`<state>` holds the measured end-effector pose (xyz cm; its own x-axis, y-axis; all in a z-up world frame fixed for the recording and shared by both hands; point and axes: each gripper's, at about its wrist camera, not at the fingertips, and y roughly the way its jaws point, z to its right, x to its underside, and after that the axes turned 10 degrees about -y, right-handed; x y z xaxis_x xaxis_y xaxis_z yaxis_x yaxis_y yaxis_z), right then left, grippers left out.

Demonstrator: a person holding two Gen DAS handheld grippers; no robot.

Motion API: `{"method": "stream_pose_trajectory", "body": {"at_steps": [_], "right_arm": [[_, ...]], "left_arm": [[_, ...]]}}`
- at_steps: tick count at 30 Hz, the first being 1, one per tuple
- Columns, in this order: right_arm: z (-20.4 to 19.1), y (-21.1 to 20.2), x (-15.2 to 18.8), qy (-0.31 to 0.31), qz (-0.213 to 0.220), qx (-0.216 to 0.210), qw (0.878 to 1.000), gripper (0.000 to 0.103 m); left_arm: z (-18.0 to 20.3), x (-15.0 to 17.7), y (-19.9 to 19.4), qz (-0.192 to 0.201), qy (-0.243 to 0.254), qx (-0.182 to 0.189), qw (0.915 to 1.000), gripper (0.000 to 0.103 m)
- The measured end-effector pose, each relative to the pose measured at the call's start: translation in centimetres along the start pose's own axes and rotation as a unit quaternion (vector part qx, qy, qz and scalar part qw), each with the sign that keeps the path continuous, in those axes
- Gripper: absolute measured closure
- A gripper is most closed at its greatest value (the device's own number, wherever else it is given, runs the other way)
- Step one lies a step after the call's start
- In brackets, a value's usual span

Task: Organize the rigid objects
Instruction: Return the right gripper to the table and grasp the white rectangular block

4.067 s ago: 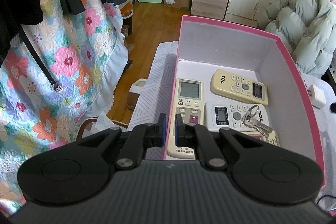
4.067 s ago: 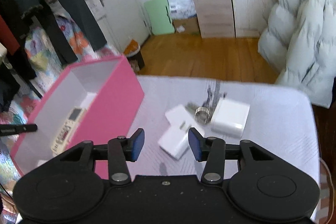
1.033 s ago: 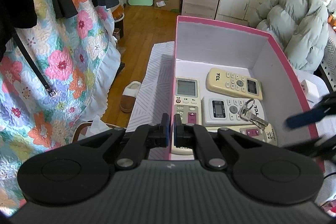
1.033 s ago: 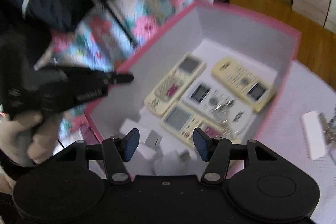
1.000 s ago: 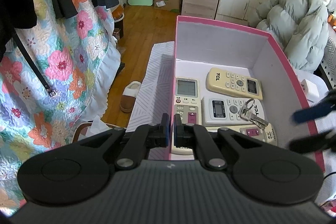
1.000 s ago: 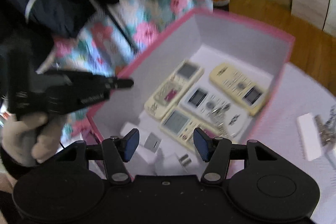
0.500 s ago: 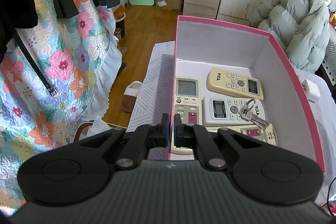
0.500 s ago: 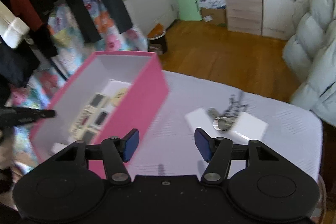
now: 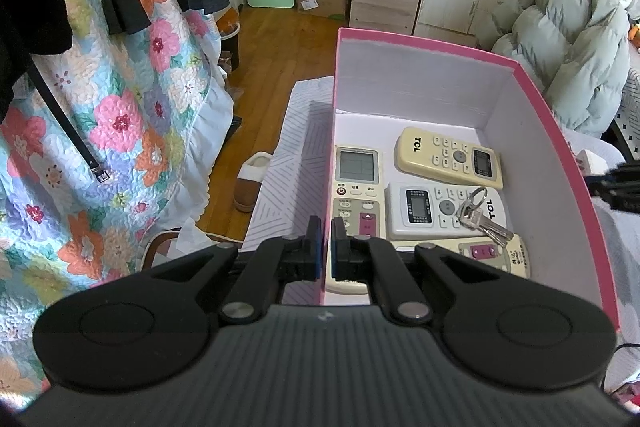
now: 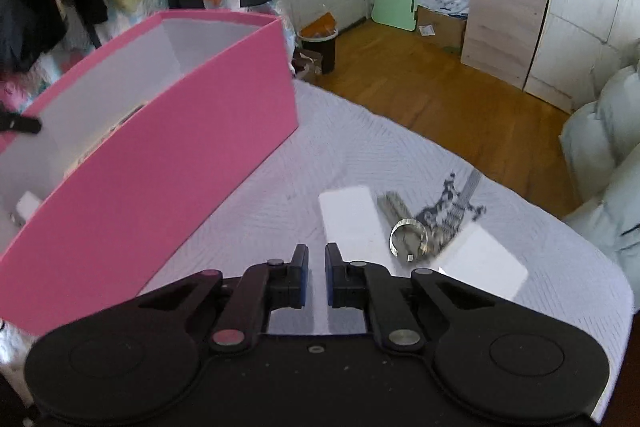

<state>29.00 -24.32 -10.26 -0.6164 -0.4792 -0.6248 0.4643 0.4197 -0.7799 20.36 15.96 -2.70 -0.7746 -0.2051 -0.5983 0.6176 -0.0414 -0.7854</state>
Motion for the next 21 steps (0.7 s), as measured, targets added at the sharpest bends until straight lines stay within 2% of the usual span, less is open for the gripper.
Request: {"method": "stream_pose_trajectory", "body": {"at_steps": [4, 6, 9, 15, 16, 17, 19, 21], "right_arm": [[0.6, 1.2, -0.7, -0.019, -0.006, 0.018, 1.000, 0.078], [0.9, 1.6, -1.1, -0.024, -0.011, 0.014, 1.000, 0.063], [1.1, 2.5, -1.5, -0.034, -0.031, 0.004, 0.999, 0.056], [2.3, 4.2, -2.2, -0.023, -0.047, -0.010, 0.999, 0.053], [2.3, 4.2, -2.4, -0.022, -0.050, -0.011, 0.998, 0.054], [2.3, 4.2, -2.6, -0.014, -0.055, -0.006, 0.998, 0.059], [2.2, 3.8, -2.8, 0.017, -0.072, 0.003, 0.997, 0.059], [1.5, 2.4, -2.6, 0.018, -0.053, -0.007, 0.998, 0.059]], "left_arm": [[-0.3, -0.1, 0.0, -0.003, -0.005, 0.005, 1.0000, 0.100], [-0.3, -0.1, 0.0, -0.002, -0.003, 0.002, 1.0000, 0.100], [-0.2, -0.1, 0.0, -0.002, -0.002, 0.000, 1.0000, 0.100], [-0.2, 0.0, 0.1, -0.002, -0.002, -0.002, 1.0000, 0.100], [-0.2, 0.0, 0.1, -0.002, -0.002, -0.002, 1.0000, 0.100], [-0.2, 0.0, 0.0, -0.002, -0.002, -0.003, 1.0000, 0.100], [-0.2, 0.0, 0.0, -0.001, -0.007, -0.006, 1.0000, 0.100], [0.0, 0.1, -0.1, 0.004, -0.003, -0.009, 0.9999, 0.099]]}}
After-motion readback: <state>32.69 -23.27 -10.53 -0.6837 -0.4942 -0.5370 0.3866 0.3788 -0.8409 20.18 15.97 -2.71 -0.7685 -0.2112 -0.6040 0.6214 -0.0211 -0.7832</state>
